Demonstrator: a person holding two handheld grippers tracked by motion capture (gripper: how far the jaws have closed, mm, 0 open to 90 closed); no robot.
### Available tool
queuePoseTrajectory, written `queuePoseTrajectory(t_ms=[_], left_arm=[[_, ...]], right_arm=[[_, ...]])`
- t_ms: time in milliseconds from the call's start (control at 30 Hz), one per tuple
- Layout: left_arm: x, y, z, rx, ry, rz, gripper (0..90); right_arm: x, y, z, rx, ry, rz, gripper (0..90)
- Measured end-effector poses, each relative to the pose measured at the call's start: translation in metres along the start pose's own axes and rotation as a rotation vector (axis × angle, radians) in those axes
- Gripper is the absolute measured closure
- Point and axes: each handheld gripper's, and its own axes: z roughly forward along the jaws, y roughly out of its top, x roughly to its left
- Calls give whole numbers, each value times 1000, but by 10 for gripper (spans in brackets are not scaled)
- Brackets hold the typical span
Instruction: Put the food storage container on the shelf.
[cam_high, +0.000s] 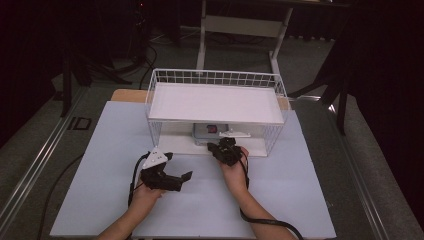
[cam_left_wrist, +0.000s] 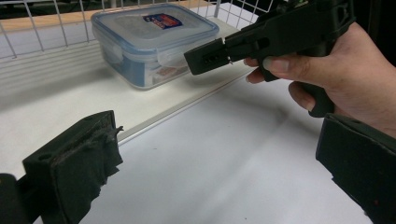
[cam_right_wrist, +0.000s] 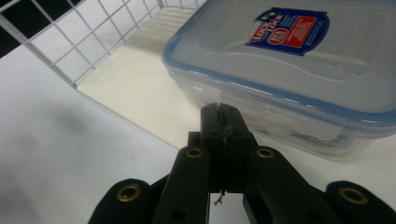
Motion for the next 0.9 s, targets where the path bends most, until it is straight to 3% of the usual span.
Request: queuePoseTrajectory(t_ms=[100, 200, 333, 467, 600, 667, 700, 800, 900], left_arm=[[0, 0, 0, -4, -2, 2, 5], [0, 1, -1, -14, -10, 5, 5], [-2, 2, -1, -23, -15, 13, 4], [-7, 4, -1, -26, -43, 28, 5], [-13, 9, -2, -29, -60, 37, 5], [-16, 11, -2, -23, -69, 50, 5], [-17, 12, -2, -20, -74, 55, 5], [-21, 16, -3, -12, -97, 65, 5], [-23, 18, -4, -8, -101, 67, 5]], right_arm=[[3, -3, -3, -1, -3, -21, 885], [4, -8, -9, 6, 10, -13, 878], [9, -13, -16, 8, 25, -43, 825], [10, -18, -32, -1, 40, -51, 658], [4, -23, -45, -11, 40, -12, 529], [3, -24, -48, -15, 43, -19, 481], [3, -26, -55, -30, 22, -45, 419], [1, -29, -70, -44, 66, -63, 290], [-2, -29, -78, -47, 90, -56, 262]])
